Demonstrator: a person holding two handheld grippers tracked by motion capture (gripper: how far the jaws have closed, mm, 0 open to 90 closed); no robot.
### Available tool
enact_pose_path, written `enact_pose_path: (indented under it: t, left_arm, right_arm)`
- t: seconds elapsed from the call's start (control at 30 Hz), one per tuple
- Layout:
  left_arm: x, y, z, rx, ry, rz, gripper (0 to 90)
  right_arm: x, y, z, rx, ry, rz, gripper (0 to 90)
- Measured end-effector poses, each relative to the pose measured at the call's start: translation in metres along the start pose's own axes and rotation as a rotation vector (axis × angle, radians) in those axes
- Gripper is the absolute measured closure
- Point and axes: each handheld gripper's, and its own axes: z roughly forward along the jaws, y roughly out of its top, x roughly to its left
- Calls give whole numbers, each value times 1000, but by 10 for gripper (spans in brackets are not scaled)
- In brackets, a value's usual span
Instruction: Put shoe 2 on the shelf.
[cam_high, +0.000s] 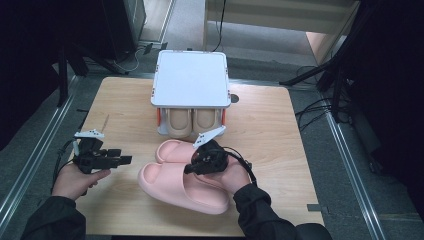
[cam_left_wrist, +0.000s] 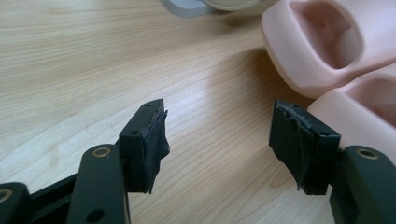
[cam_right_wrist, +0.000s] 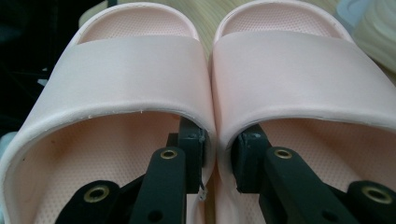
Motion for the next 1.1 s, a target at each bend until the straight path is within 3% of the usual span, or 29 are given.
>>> enact_pose_path:
  t: [0.43, 0.67, 0.93, 1.1]
  left_arm:
    - [0, -2, -3, -11, 9, 3, 362]
    - [2, -2, -2, -15, 8, -5, 359]
    - [3, -2, -1, -7, 5, -9, 359]
    - [3, -2, 0, -3, 3, -5, 358]
  right_arm:
    - [3, 50, -23, -19, 64, -86, 769]
    - [1, 74, -38, -23, 89, -86, 768]
    - [-3, 93, -56, -39, 64, -102, 769]
    - [-10, 106, -70, -56, 47, -82, 769]
